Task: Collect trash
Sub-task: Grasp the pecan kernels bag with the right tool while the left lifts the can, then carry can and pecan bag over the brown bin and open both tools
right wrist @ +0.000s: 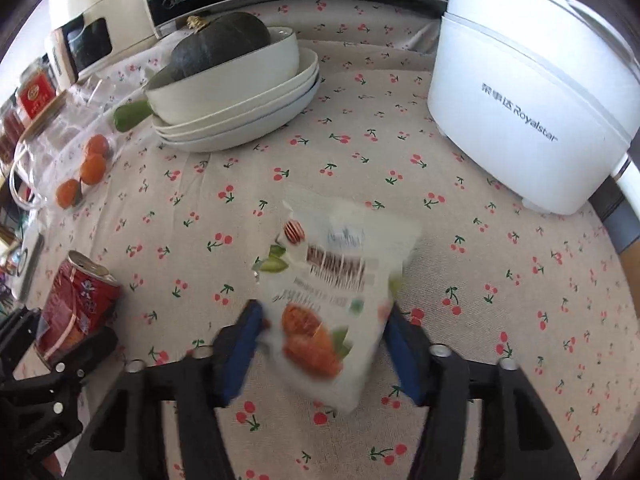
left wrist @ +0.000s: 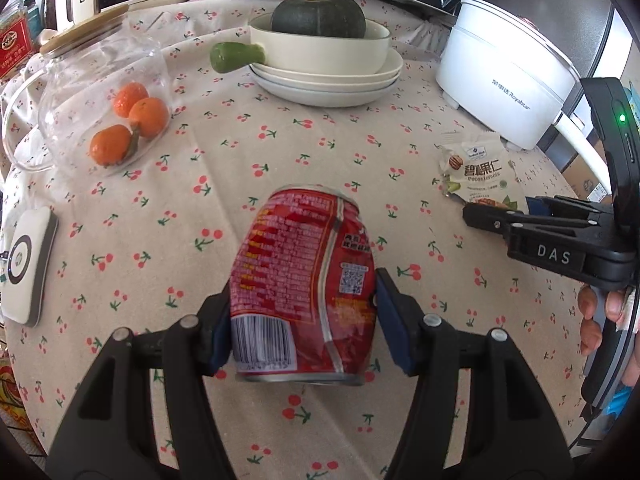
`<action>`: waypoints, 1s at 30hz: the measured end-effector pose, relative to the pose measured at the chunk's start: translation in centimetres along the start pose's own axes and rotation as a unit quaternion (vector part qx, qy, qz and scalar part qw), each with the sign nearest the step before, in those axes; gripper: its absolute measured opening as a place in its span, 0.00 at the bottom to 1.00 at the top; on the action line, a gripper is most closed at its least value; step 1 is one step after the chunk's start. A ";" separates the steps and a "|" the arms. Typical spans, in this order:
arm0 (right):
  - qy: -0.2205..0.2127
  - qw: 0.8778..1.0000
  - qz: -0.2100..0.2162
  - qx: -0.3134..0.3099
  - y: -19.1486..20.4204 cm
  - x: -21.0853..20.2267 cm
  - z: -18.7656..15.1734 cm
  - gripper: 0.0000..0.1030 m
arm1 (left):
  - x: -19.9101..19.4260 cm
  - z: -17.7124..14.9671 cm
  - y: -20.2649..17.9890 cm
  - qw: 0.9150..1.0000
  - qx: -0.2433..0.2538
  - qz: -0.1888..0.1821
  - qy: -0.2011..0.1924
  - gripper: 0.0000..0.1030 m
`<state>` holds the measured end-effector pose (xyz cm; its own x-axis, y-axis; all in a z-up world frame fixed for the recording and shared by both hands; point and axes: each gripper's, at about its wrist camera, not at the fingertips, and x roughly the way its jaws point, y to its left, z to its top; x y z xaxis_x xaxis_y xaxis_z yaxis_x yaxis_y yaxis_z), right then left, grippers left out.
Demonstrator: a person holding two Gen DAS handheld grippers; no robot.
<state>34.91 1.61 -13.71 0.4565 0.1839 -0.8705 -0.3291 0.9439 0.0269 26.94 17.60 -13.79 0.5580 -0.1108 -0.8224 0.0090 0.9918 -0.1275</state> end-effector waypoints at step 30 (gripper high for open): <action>0.006 0.995 0.037 0.093 -12.7 -19.5 -19.1 0.45 | -13.7 -8.3 -15.2 0.995 0.048 -0.081 -0.019 0.62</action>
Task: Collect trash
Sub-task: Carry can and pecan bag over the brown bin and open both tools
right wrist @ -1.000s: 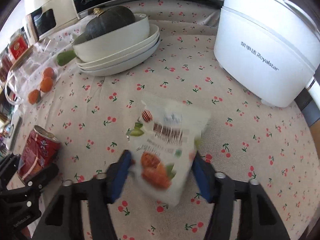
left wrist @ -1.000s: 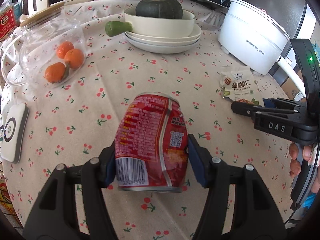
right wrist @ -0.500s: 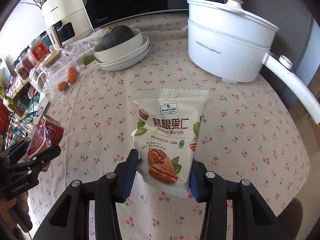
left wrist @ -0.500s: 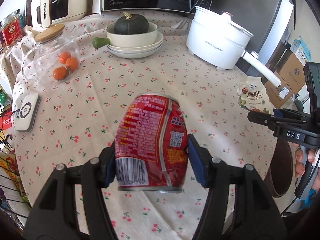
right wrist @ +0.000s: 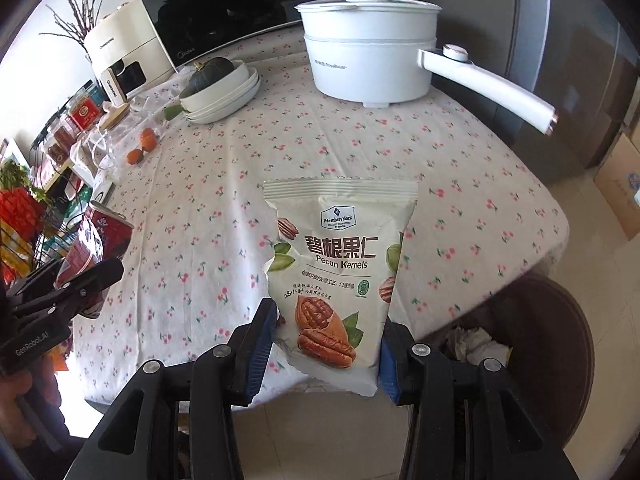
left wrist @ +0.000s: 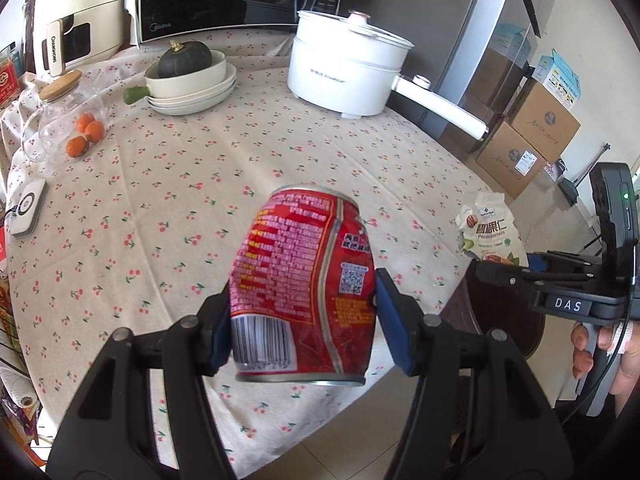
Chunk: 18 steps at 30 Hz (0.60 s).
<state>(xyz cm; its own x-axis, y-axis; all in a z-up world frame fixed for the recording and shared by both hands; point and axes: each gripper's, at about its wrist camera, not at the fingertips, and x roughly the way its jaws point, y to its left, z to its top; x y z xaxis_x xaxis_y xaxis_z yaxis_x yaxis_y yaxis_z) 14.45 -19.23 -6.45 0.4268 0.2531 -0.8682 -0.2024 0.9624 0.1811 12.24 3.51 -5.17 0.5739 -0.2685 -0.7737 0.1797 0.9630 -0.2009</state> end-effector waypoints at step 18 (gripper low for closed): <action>0.016 0.991 -0.039 0.125 -14.3 -3.6 -6.8 0.46 | 7.3 -1.3 -15.6 0.988 0.093 -0.102 0.073 0.62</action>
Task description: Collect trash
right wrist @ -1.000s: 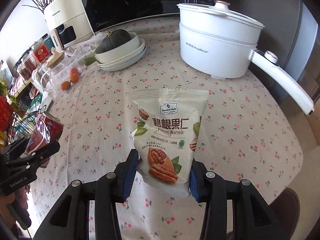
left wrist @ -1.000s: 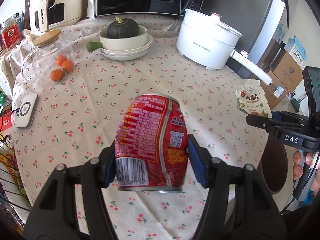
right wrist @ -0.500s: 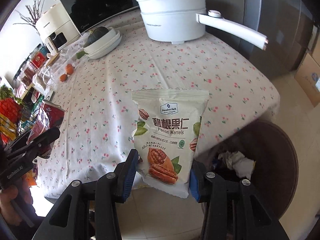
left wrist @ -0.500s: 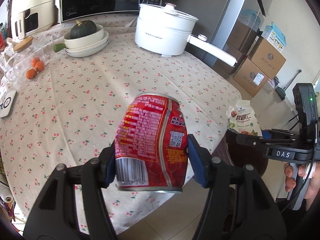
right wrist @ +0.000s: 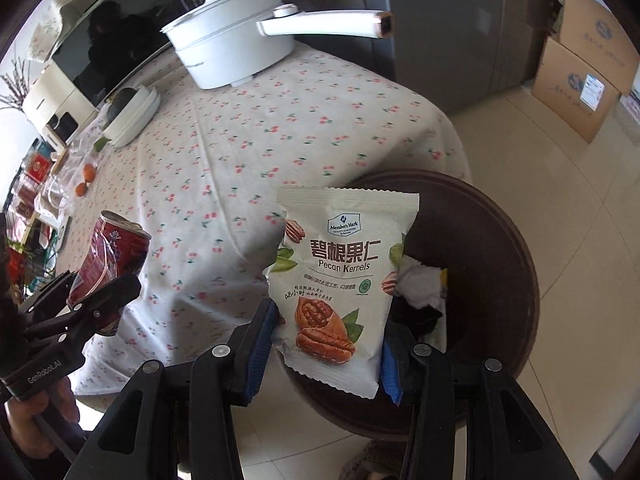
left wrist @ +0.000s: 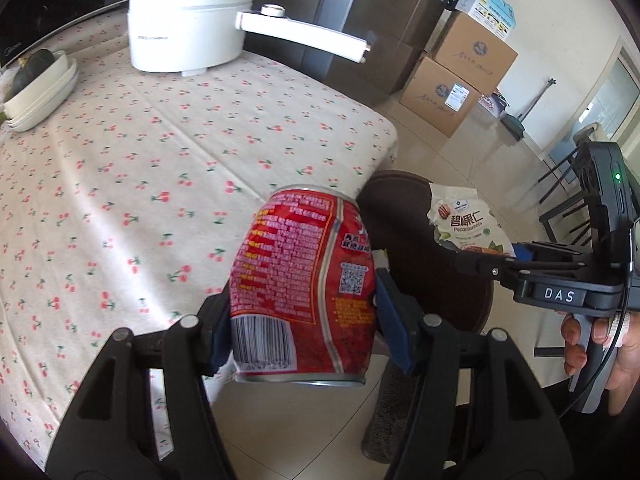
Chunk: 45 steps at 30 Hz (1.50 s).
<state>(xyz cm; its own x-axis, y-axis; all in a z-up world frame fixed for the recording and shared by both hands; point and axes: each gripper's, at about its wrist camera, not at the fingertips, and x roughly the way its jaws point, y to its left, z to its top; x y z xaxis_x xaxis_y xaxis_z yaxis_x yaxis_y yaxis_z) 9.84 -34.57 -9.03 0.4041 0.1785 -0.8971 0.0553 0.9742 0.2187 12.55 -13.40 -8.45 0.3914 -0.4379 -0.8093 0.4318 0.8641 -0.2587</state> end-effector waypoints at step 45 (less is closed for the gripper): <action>-0.077 0.994 -0.072 -0.040 1.3 -4.2 -2.4 0.91 | -5.5 -2.8 -0.6 0.981 -0.027 0.187 -0.045 0.99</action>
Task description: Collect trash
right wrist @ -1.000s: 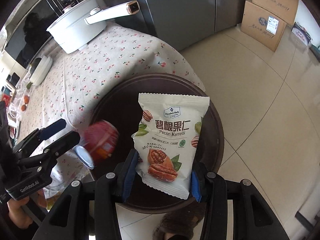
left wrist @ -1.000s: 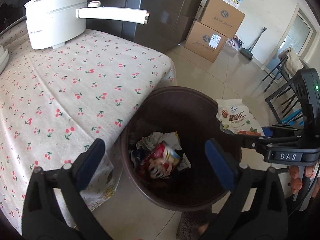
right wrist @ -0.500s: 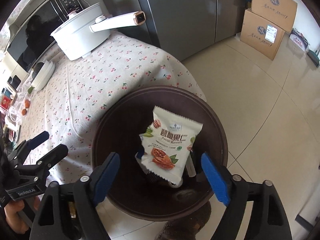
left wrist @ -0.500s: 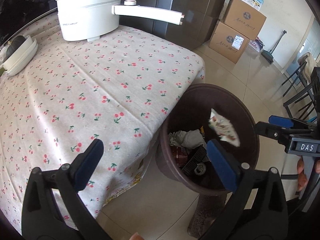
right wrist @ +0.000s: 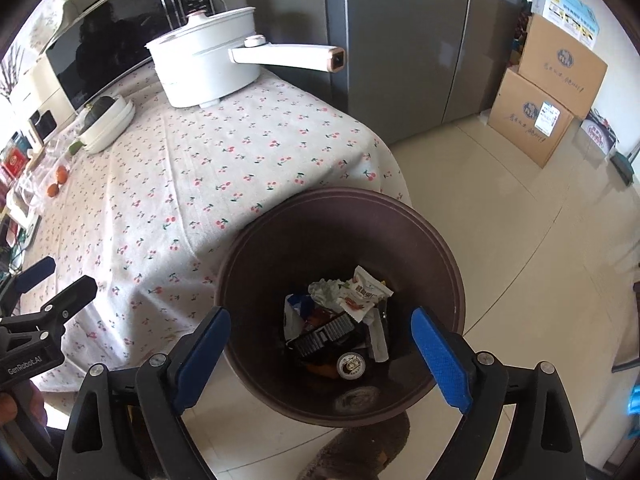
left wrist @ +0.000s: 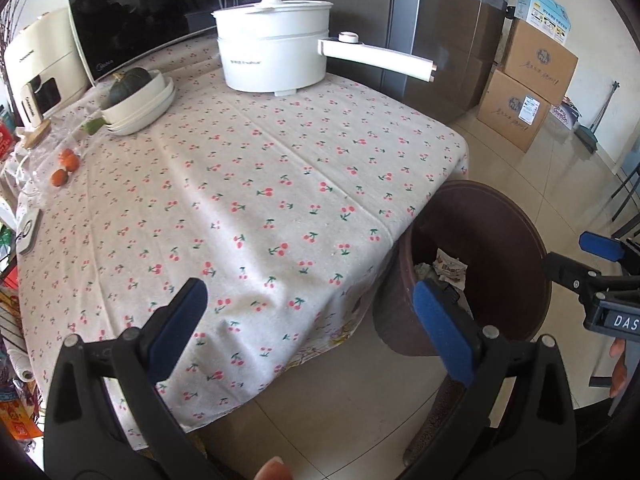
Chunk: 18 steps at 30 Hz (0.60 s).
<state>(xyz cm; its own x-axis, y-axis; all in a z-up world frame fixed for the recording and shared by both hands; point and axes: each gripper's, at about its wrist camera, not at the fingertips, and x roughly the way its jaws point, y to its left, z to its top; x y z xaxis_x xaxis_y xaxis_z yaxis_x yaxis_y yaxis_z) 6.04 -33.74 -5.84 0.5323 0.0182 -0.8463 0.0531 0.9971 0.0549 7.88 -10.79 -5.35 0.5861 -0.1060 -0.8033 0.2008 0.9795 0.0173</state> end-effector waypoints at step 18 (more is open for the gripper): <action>-0.169 0.984 -0.031 -0.057 6.3 -7.4 -2.5 1.00 | -7.0 -3.8 3.7 0.989 -0.060 0.066 -0.122 0.99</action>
<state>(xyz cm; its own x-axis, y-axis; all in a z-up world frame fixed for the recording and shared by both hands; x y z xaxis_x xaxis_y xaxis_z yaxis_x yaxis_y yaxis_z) 0.32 -27.45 -0.52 0.7820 -0.0495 -0.6213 0.0100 0.9977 -0.0669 1.57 -5.80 -1.93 0.7753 0.0005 -0.6316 0.0237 0.9993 0.0298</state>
